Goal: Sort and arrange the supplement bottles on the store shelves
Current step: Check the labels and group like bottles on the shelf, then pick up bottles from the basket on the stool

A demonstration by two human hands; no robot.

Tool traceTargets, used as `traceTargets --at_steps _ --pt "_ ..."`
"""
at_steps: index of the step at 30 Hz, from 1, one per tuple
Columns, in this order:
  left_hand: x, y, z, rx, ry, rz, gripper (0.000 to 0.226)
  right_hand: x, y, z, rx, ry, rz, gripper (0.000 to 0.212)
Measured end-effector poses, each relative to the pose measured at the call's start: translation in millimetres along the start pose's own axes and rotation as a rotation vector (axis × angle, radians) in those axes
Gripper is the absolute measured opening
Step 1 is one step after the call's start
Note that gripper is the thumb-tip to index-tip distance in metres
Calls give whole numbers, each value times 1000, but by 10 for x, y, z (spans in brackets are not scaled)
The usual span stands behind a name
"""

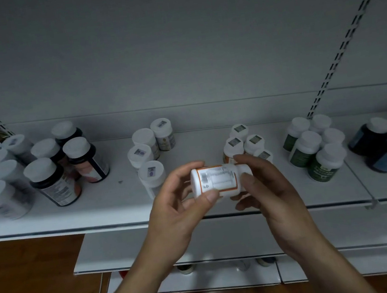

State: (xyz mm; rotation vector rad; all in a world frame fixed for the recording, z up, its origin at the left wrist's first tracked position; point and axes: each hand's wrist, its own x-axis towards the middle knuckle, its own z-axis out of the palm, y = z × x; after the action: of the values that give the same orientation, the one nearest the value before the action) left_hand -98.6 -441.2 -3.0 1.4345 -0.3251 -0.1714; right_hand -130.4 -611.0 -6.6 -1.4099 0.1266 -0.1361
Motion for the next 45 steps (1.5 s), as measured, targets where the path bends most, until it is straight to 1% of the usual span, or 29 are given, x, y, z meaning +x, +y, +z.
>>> traceTargets --at_steps 2,5,8,10,12,14,16,18,20,23,25,28,30,34,38,42,45 --pt "0 -14 -7 23 30 -19 41 -16 -2 14 4 -9 -20 42" --pt "-34 -36 -53 46 -6 1 52 -13 -15 63 25 43 -3 29" --pt "-61 -45 -113 86 -27 31 46 -23 -36 119 4 71 29 26" --pt "-63 -32 -113 60 27 -19 37 -44 -33 161 -6 52 18 23" --pt "-76 -23 -127 27 88 -72 29 -74 -16 214 -14 42 -3 28" --pt "-97 -13 -166 34 103 -117 33 -105 -16 294 -28 61 -13 27" --pt "-126 -8 -212 81 63 -171 39 -146 -9 376 -56 115 -5 22" --pt "-163 -27 -241 130 2 -242 52 -211 9 439 -91 171 9 30" --pt "-199 -20 -246 131 -44 -328 64 -317 26 485 -125 192 16 35" --pt "-234 -15 -229 97 -103 -442 71 -529 54 508 -181 148 15 44" --pt "-273 -16 -178 92 -161 -510 75 -676 76 502 -164 131 20 53" --pt "-359 -4 -40 24 -262 -602 86 -882 55 454 -114 187 4 64" --pt "-424 2 77 -7 -310 -635 85 -1021 32 364 -86 228 -10 67" --pt "-573 14 437 -58 -360 -648 79 -1337 -24 76 -81 280 -37 66" --pt "-841 34 994 -11 -468 -639 71 -1773 -129 -381 -81 349 -54 64" --pt "-1119 -57 1711 83 -594 -575 67 -2331 -225 -993 -86 505 -63 59" --pt "-1352 -158 2319 112 -664 -502 50 -2786 -263 -1510 -104 630 -69 50"
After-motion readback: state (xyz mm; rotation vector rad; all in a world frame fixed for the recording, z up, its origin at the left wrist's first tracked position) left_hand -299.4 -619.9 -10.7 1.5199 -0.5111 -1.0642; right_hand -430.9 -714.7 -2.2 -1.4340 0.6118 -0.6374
